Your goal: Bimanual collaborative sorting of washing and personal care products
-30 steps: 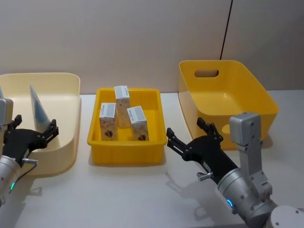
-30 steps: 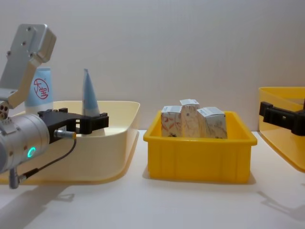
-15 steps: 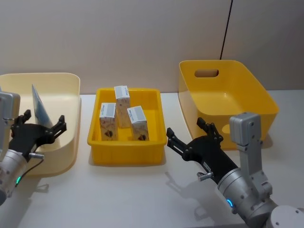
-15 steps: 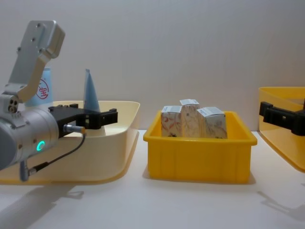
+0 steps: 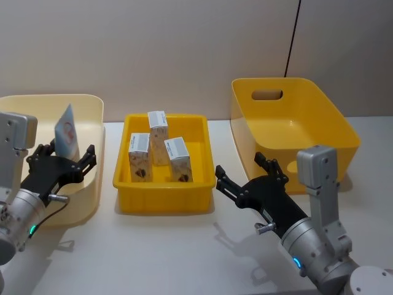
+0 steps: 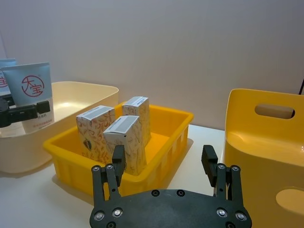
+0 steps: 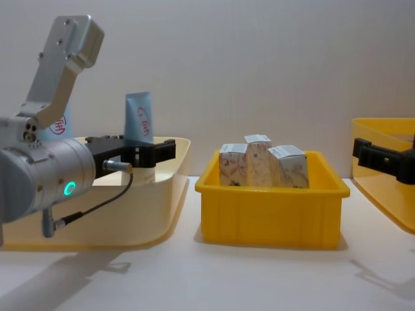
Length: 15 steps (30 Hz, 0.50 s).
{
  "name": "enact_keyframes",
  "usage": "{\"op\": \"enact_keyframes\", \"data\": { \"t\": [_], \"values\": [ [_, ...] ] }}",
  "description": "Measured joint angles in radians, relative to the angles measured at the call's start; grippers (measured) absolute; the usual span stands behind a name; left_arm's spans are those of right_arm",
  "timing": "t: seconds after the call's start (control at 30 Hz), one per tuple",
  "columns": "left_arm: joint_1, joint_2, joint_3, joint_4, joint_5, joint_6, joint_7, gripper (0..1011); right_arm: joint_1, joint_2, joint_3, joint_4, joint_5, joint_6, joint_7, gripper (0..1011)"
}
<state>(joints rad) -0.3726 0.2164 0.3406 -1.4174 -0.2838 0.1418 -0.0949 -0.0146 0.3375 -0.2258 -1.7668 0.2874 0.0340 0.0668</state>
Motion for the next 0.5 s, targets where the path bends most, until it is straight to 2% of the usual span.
{"op": "enact_keyframes", "data": {
  "t": [0.17,0.4,0.43,0.47,0.5],
  "values": [
    [-0.001,-0.001,0.002,-0.004,-0.002,0.004,-0.008,705,0.000,0.000,0.000,0.000,0.000,0.000,0.000,1001],
    [-0.001,-0.002,0.003,-0.007,-0.003,0.006,-0.014,455,0.000,0.000,0.000,0.000,0.000,0.000,0.000,1001],
    [-0.001,-0.002,0.003,-0.007,-0.003,0.007,-0.015,455,0.000,0.000,0.000,0.000,0.000,0.000,0.000,1001],
    [-0.002,-0.003,0.003,-0.008,-0.004,0.007,-0.015,394,0.000,0.000,0.000,0.000,0.000,0.000,0.000,1001],
    [-0.002,-0.003,0.003,-0.008,-0.004,0.007,-0.015,394,0.000,0.000,0.000,0.000,0.000,0.000,0.000,1001]
  ]
}}
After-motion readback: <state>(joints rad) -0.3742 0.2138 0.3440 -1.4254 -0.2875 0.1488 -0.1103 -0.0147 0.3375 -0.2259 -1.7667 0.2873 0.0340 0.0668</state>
